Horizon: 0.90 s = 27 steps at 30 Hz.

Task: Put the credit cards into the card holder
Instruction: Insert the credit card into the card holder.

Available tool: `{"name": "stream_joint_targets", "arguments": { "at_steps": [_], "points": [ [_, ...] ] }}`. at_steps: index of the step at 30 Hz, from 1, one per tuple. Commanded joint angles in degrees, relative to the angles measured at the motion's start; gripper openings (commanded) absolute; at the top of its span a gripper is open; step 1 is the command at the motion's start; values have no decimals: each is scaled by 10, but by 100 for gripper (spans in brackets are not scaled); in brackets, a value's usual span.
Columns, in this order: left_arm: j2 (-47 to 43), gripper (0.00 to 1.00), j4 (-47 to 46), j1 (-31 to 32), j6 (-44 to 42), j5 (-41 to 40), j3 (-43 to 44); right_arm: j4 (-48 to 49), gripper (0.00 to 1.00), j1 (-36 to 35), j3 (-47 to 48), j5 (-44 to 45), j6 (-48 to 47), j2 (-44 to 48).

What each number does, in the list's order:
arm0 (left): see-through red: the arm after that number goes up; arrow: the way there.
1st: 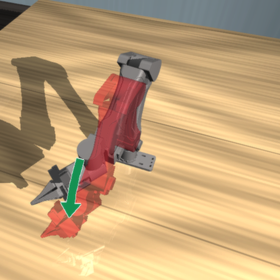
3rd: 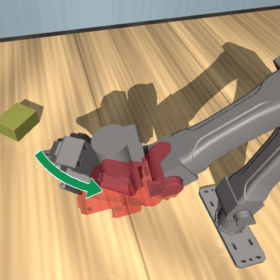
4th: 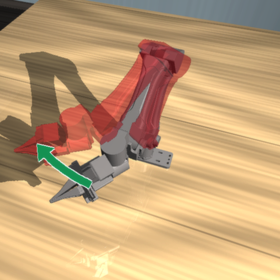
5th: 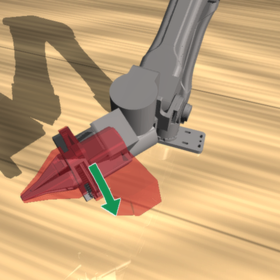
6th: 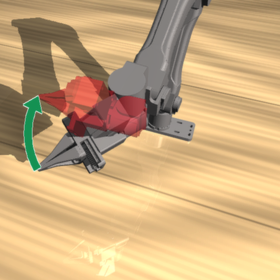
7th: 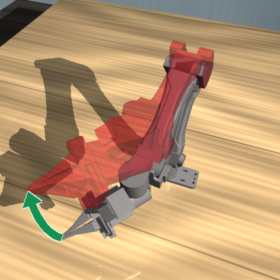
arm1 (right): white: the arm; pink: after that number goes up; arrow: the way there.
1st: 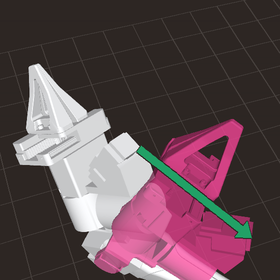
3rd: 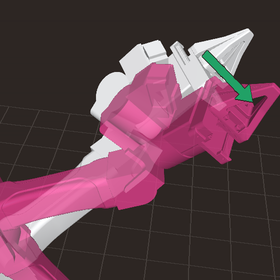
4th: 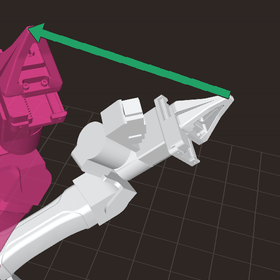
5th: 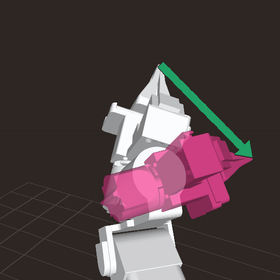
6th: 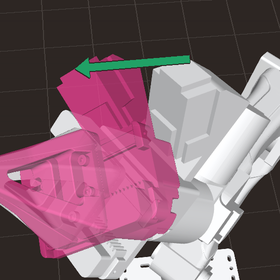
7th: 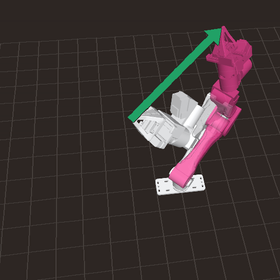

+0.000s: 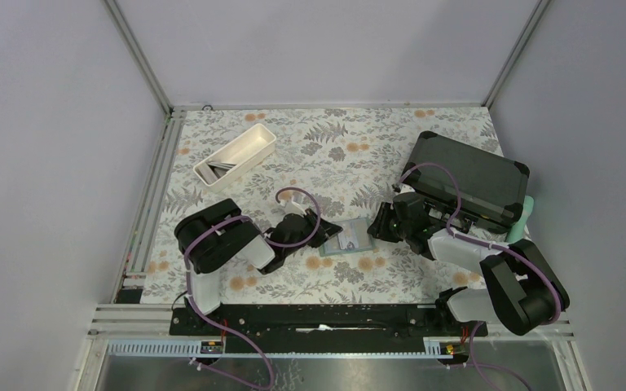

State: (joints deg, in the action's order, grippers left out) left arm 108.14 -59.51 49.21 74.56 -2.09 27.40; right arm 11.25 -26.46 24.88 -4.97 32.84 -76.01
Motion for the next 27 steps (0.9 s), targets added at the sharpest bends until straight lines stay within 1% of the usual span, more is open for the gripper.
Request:
{"name": "stream_joint_targets", "arguments": {
  "at_steps": [1,6,10,12,17,21,24,27],
  "points": [
    [-1,19,23,3,-20,3,9,-20,38,3,5,15,-4,8],
    [-19,36,72,3,-46,1,23,-20,37,3,2,19,-3,10],
    [-41,46,119,3,-67,-8,32,-21,31,2,2,22,-2,11],
    [-52,49,145,4,-75,-14,36,-21,27,2,1,25,-1,11],
    [-79,60,204,4,-96,-27,47,-21,19,3,3,29,1,6],
    [-96,64,240,3,-103,-30,55,-22,10,3,4,30,2,-1],
    [-106,68,265,3,-104,-31,60,-23,6,3,4,31,3,1],
    [-117,70,289,3,-103,-34,63,-24,5,2,4,31,2,3]
  ]
}}
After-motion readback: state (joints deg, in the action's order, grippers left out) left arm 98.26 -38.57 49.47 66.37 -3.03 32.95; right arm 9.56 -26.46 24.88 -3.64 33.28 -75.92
